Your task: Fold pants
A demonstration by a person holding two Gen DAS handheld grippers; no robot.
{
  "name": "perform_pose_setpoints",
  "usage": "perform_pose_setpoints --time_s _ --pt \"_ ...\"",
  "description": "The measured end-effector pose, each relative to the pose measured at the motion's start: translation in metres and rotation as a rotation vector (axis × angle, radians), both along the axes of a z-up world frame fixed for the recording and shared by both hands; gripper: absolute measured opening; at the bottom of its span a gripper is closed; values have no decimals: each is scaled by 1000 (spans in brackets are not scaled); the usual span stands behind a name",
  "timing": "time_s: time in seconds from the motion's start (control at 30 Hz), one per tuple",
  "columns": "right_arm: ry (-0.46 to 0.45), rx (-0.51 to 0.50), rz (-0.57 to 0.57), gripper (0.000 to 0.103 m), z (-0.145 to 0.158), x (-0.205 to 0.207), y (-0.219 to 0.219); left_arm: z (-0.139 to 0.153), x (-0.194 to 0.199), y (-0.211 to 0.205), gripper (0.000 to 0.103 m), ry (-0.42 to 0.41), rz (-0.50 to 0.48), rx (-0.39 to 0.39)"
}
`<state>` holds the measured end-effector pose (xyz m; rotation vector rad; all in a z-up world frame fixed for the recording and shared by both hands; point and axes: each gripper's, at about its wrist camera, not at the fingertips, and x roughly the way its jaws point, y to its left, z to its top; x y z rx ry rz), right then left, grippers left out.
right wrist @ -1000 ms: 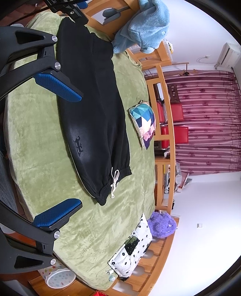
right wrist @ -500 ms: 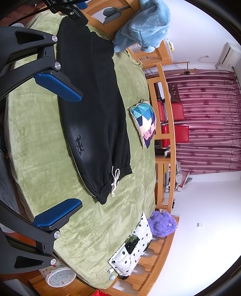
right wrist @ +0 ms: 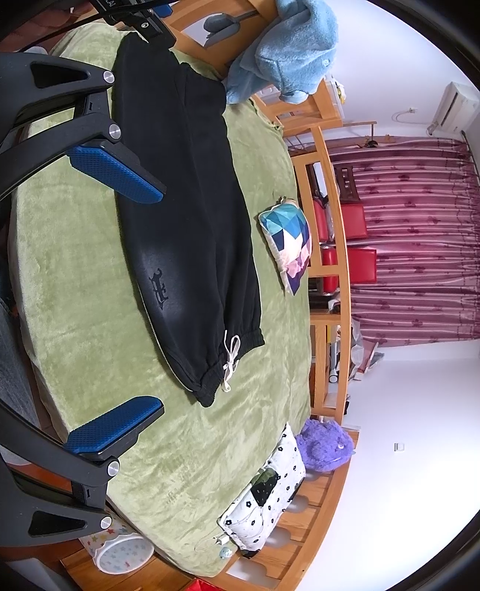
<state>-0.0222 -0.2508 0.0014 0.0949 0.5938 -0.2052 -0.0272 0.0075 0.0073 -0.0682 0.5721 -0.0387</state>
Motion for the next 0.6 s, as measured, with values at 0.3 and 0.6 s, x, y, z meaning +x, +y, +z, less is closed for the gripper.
perform_pose_setpoints --time_s 0.3,0.6 --pt "-2 0 1 103 -1 -1 0 -3 4 4 103 11 8 -8" --pt "-6 -4 -1 103 -12 8 3 -10 16 11 103 18 21 -5"
